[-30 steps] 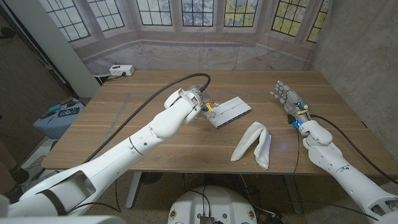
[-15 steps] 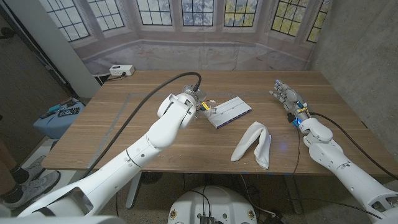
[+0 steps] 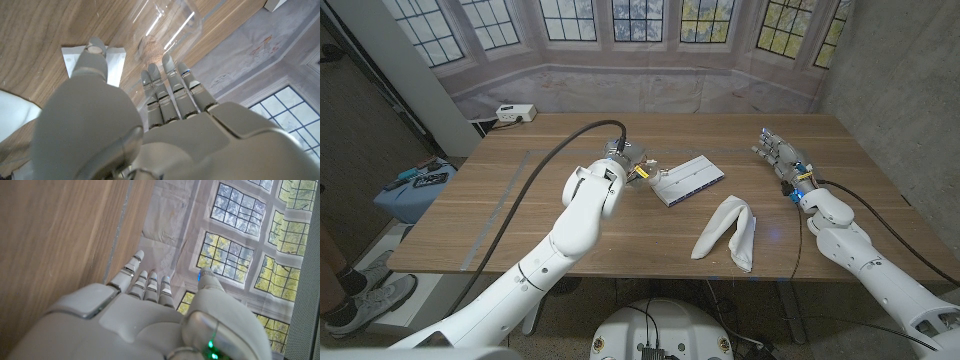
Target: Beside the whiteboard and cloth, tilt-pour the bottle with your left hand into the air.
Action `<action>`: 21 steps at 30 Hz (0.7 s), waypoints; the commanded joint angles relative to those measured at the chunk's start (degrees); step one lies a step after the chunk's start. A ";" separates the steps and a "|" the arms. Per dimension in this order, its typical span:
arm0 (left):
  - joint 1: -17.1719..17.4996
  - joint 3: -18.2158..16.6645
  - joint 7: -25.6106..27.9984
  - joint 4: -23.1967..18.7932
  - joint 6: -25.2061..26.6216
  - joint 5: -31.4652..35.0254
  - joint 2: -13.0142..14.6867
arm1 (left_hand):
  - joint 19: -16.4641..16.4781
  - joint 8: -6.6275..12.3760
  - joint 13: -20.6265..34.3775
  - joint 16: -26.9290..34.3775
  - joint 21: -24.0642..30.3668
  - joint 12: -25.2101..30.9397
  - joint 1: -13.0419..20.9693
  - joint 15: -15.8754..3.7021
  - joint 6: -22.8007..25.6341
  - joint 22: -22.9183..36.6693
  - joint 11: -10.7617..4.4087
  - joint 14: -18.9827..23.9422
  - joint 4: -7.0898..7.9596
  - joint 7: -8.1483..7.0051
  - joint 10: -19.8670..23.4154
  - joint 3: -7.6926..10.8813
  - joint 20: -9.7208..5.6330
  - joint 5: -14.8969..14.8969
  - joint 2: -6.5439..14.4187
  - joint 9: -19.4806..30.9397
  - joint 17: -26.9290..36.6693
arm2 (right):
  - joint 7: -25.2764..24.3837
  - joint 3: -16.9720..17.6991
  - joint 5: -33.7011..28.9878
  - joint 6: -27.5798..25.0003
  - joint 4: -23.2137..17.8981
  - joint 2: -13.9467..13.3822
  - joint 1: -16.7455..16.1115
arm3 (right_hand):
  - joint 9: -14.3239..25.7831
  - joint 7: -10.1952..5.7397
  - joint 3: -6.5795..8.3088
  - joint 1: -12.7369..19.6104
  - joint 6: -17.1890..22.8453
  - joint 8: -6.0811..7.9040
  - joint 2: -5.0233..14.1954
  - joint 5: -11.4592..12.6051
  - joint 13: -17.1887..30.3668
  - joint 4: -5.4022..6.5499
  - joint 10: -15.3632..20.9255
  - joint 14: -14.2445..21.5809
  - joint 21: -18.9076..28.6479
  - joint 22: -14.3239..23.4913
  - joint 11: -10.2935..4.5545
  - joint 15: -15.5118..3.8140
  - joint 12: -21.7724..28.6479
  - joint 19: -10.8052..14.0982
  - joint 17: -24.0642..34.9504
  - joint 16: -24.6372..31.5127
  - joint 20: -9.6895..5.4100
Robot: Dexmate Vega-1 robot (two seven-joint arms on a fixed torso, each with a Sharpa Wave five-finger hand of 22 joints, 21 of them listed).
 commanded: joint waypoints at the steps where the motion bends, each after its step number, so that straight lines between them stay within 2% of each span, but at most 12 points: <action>1: 6.90 -3.35 10.20 -0.96 5.29 -4.68 -1.55 | 0.34 8.06 4.70 -0.35 0.46 -0.30 6.14 -4.23 9.33 0.27 -3.43 4.81 1.48 1.74 3.79 1.37 0.26 0.57 8.71 0.01 -0.09 | -0.27 -0.37 -0.35 -0.41 -0.14 0.19 -0.05 | 0.11 0.12 0.10 0.51 0.49 0.24 -0.15 0.28 0.28 0.14 0.43 0.52 0.05 0.09 -0.20 -0.11 0.09 0.38 0.09 0.38 -0.15; 6: 8.40 -4.20 14.10 -0.65 7.92 -7.56 -2.28 | 0.37 8.13 4.44 -0.78 0.47 -0.53 5.95 -4.09 9.56 0.27 -3.29 4.88 1.52 1.89 3.85 1.50 0.23 0.64 8.60 -0.12 -0.46 | -0.78 -0.32 -0.40 -0.62 -0.60 0.03 -0.52 | 0.11 0.17 0.10 0.52 0.52 0.25 -0.14 0.28 0.28 0.14 0.51 0.58 0.09 0.09 -0.03 -0.07 0.12 0.49 0.09 0.40 -0.15; 11: 9.52 -5.32 18.71 -0.75 10.06 -13.46 -2.91 | 0.38 8.03 4.18 -0.76 0.46 -0.82 5.63 -4.06 9.40 0.27 -3.34 5.13 1.62 1.92 3.79 1.34 0.25 0.62 8.39 -0.24 -0.44 | -1.01 -0.30 -0.42 -0.82 -0.95 -0.12 -0.75 | 0.11 0.11 0.11 0.55 0.54 0.25 -0.13 0.29 0.28 0.13 0.61 0.56 0.08 0.09 -0.06 -0.06 0.16 0.50 0.08 0.39 -0.22; 20: 9.88 -4.98 25.80 -0.45 13.40 -20.26 -2.13 | 0.53 8.07 3.86 -0.52 0.51 -1.00 5.85 -4.17 9.61 0.28 -3.62 5.58 1.41 1.90 4.24 1.37 0.25 0.69 8.32 -0.41 -0.22 | -0.76 -0.65 -0.50 -1.09 -0.82 0.17 -0.16 | 0.11 0.15 0.12 0.58 0.62 0.28 -0.11 0.29 0.28 0.12 0.80 0.66 0.11 0.09 -0.12 -0.01 0.22 0.61 0.08 0.42 -0.26; 21: 10.39 -5.11 28.03 -0.37 13.29 -21.55 -1.99 | 0.52 8.07 3.89 -0.53 0.51 -1.03 5.82 -4.18 9.61 0.28 -3.60 5.62 1.41 1.86 4.17 1.36 0.22 0.69 8.29 -0.43 -0.23 | -0.67 -0.84 -0.64 -1.23 -0.71 0.24 0.16 | 0.11 0.15 0.12 0.59 0.69 0.30 -0.10 0.29 0.28 0.12 0.78 0.66 0.11 0.09 -0.15 -0.02 0.21 0.61 0.08 0.42 -0.26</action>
